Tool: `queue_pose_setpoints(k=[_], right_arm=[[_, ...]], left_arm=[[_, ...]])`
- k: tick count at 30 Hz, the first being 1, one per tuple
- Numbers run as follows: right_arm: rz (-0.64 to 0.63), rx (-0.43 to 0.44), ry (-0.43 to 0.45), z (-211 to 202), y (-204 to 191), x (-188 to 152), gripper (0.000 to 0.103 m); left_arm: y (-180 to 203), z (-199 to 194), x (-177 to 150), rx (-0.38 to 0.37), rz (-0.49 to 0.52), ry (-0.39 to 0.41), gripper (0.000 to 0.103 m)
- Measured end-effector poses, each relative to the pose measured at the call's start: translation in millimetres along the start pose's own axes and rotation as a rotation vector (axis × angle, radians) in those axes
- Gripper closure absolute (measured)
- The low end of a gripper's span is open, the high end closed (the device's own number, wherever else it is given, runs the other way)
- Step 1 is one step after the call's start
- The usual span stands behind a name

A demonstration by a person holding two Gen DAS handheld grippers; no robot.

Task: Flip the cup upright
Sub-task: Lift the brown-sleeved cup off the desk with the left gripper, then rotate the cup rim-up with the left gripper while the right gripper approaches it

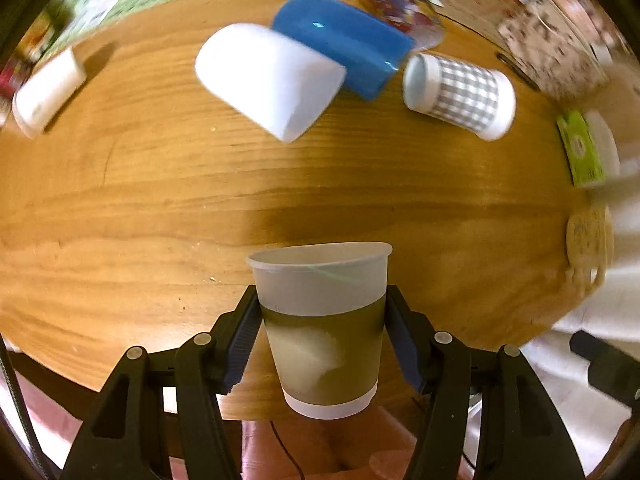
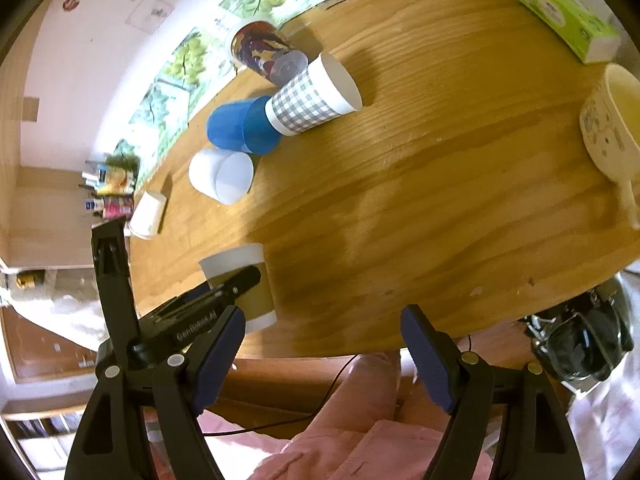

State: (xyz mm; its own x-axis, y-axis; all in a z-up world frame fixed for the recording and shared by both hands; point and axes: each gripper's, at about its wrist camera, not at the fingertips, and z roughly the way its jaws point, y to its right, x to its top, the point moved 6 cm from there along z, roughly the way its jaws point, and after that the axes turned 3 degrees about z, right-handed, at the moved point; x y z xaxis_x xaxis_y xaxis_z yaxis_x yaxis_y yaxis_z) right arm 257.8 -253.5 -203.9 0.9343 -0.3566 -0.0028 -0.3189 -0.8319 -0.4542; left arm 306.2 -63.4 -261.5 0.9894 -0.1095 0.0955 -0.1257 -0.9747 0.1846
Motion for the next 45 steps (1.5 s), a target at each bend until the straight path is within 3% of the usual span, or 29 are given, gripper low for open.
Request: queue_pose_setpoints(k=[6, 24, 34, 45], right_arm=[[-0.076, -0.023, -0.034, 4.3, -0.4, 6.4, 0.022], [-0.169, -0.056, -0.055, 14.6, 1.0, 12.2, 0.022], [-0.169, -0.066, -0.059, 18.5, 1.5, 11.9, 0.022], [-0.176, -0.071, -0.066, 22.6, -1.7, 8.2, 0.022]], left_arm=[[0.5, 9.1, -2.1, -0.002, -0.075, 0.017, 0.038], [18.2, 17.5, -1.1, 0.066, -0.068, 0.091, 0.033], [14.4, 20.2, -6.8, 0.034, -0.068, 0.069, 0.032], [13.1, 20.1, -13.7, -0.002, -0.050, 0.054, 0.022]])
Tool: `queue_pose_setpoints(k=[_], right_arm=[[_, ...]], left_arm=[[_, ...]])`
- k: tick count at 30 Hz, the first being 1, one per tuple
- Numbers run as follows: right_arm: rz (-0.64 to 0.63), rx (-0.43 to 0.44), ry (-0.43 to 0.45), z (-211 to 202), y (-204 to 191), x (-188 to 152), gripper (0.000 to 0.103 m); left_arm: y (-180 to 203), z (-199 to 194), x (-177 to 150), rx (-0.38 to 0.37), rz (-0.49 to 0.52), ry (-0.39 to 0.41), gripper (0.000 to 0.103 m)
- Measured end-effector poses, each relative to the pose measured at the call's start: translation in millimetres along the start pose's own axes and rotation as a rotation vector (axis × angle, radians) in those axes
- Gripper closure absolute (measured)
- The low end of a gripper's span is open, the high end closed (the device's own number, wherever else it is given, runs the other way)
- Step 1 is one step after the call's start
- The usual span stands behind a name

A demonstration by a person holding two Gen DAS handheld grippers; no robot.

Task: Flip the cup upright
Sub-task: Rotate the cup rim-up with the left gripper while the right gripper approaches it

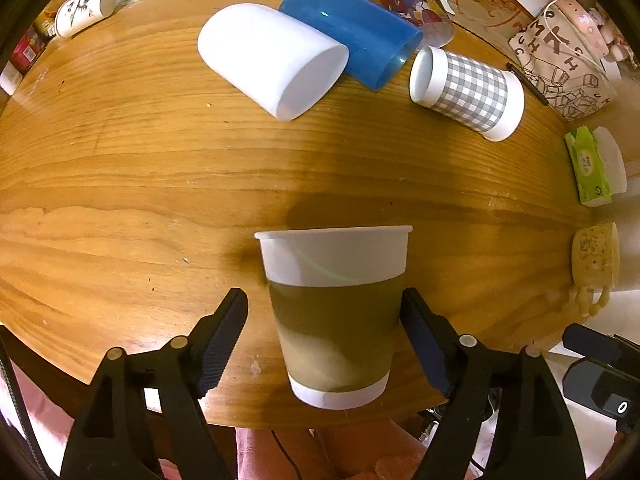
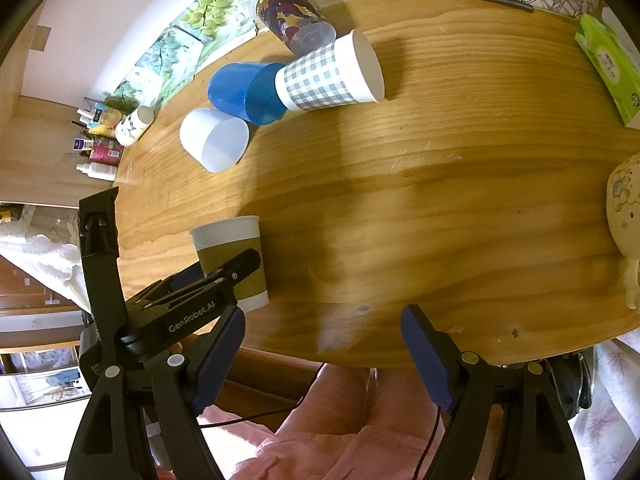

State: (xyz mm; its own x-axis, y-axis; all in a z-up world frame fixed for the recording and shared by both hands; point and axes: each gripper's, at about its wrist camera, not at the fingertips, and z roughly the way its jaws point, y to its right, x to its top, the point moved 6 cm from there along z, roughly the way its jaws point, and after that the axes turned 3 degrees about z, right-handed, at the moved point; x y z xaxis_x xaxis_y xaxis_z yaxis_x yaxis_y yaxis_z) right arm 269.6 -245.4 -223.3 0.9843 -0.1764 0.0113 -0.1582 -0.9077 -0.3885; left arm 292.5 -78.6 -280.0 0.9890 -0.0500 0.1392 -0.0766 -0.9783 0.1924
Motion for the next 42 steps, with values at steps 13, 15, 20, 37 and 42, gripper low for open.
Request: queue_pose_setpoints(k=[13, 15, 20, 37, 42], right_arm=[[0.042, -0.008, 0.010, 9.6, -4.3, -2.8, 0.022], [0.050, -0.009, 0.015, 11.6, -5.7, -1.9, 0.022], [0.074, 0.001, 0.017, 22.5, -13.0, 1.5, 0.022], [0.123, 0.032, 0.029, 69.0, -57.4, 11.5, 0.022], [0.125, 0.065, 0.027, 81.5, -76.7, 15.0, 0.022]], left_arm=[[-6.6, -3.5, -17.2, -0.076, 0.023, -0.014, 0.022], [-10.9, -5.9, -21.8, -0.094, 0.029, -0.014, 0.022], [-17.2, -9.6, -29.7, -0.112, 0.048, -0.013, 0.022], [-59.4, -29.3, -35.3, -0.181, 0.120, 0.035, 0.022], [-69.7, -31.3, -35.8, -0.208, 0.142, 0.027, 0.022]])
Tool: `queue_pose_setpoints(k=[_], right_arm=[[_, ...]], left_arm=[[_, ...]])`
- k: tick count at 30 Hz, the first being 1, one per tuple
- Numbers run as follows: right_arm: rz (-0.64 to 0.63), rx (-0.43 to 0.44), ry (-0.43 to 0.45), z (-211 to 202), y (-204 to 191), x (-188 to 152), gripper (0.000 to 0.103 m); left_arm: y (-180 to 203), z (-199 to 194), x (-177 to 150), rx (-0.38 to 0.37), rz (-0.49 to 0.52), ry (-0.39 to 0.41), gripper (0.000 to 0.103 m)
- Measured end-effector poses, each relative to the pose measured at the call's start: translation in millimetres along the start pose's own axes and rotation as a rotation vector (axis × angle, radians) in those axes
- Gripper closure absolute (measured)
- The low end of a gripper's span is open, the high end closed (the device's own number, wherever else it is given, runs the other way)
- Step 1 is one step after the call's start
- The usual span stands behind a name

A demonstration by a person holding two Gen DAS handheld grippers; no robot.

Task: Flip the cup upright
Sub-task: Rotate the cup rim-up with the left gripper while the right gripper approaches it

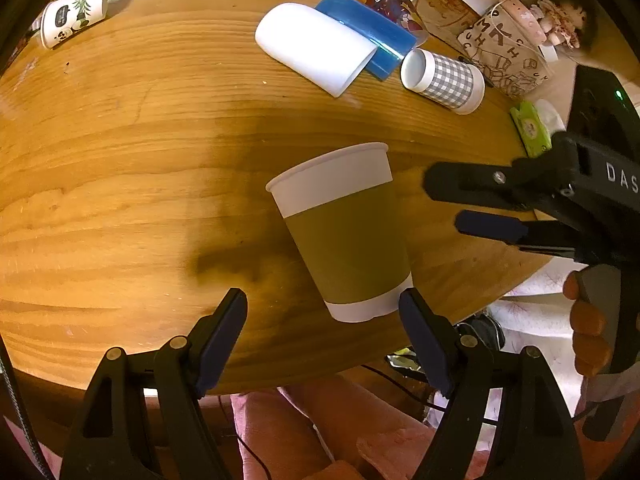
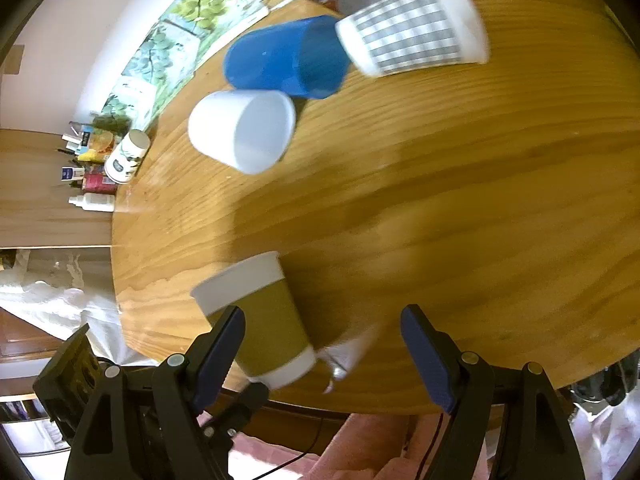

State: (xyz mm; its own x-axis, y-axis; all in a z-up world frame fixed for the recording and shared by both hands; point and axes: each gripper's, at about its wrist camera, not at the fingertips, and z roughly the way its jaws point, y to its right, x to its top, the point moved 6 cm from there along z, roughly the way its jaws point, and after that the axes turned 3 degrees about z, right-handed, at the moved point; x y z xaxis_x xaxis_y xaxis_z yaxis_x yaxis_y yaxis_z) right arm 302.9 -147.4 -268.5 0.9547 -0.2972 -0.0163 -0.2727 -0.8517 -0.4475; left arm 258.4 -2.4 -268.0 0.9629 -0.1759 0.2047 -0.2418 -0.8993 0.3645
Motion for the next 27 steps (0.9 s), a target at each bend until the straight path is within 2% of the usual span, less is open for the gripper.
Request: queue_pose_setpoints(k=[6, 11, 15, 27], right_arm=[[-0.033, 0.054, -0.037, 18.2, -31.3, 0.8, 0.022], [-0.067, 0.017, -0.056, 32.2, -45.8, 2.6, 0.022], [-0.090, 0.020, -0.085, 42.2, -55.7, 0.4, 0.022], [-0.172, -0.036, -0.117, 61.5, -74.6, -4.4, 0.022]], left_arm=[[-9.8, -2.3, -2.2, -0.027, 0.017, -0.009, 0.022], [-18.5, -4.4, -3.1, -0.036, 0.014, -0.013, 0.022], [-26.1, -5.5, -4.8, -0.046, -0.004, -0.017, 0.022], [-57.0, -16.3, -13.4, -0.070, -0.090, -0.006, 0.022]])
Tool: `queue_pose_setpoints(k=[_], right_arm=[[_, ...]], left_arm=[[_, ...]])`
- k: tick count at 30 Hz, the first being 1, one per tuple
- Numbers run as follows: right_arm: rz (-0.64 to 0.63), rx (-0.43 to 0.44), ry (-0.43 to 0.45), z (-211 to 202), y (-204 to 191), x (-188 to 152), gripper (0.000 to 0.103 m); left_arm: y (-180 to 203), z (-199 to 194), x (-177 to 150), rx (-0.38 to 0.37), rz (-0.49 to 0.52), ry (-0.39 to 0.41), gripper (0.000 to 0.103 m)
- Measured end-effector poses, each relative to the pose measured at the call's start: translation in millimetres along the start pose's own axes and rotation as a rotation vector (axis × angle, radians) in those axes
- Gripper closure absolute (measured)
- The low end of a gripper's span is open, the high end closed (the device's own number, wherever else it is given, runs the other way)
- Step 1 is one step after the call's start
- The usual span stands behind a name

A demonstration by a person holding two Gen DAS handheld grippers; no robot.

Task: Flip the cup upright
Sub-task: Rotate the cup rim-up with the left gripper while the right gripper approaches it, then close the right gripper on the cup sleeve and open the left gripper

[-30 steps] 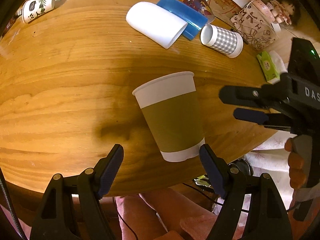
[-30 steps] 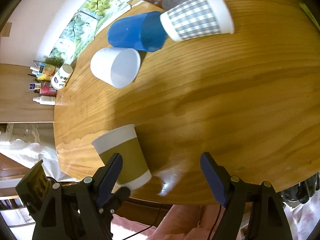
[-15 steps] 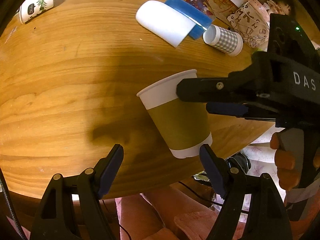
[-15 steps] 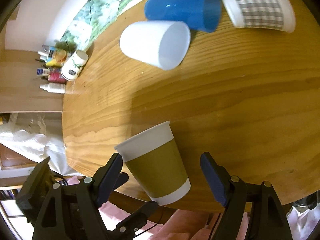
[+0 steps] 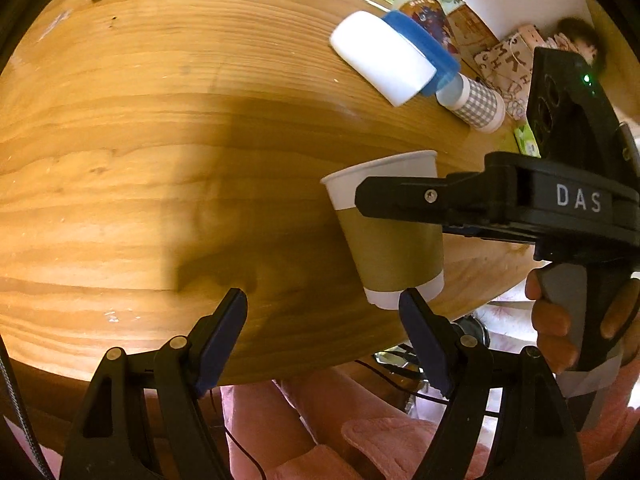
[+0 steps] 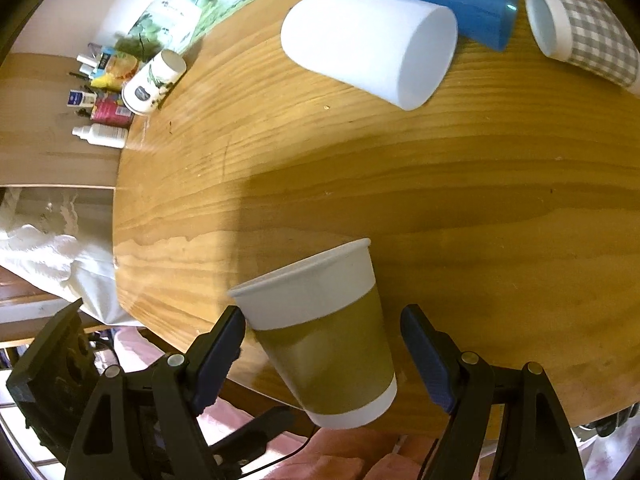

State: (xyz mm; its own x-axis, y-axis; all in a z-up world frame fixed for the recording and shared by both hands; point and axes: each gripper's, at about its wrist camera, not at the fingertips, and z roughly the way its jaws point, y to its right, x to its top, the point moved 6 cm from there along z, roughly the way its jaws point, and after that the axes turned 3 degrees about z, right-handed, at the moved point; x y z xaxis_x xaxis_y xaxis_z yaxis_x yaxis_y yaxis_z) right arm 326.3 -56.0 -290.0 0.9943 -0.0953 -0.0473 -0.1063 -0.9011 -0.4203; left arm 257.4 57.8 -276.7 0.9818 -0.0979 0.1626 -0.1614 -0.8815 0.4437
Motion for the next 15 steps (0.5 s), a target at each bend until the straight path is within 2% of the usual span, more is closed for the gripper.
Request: queue_pose_setpoints(k=[4, 15], right_arm=[[0.000, 0.016, -0.006, 2.6, -3.1, 0.9, 0.030], [-0.033, 0.002, 0.027, 2.2, -11.2, 6.1, 0.034]], left_arm=[[-8.3, -2.8, -1.4, 0.007, -0.017, 0.001, 0.022], [-12.0, -10.2, 6.1, 0.002, 0.000, -0.001, 0.022]])
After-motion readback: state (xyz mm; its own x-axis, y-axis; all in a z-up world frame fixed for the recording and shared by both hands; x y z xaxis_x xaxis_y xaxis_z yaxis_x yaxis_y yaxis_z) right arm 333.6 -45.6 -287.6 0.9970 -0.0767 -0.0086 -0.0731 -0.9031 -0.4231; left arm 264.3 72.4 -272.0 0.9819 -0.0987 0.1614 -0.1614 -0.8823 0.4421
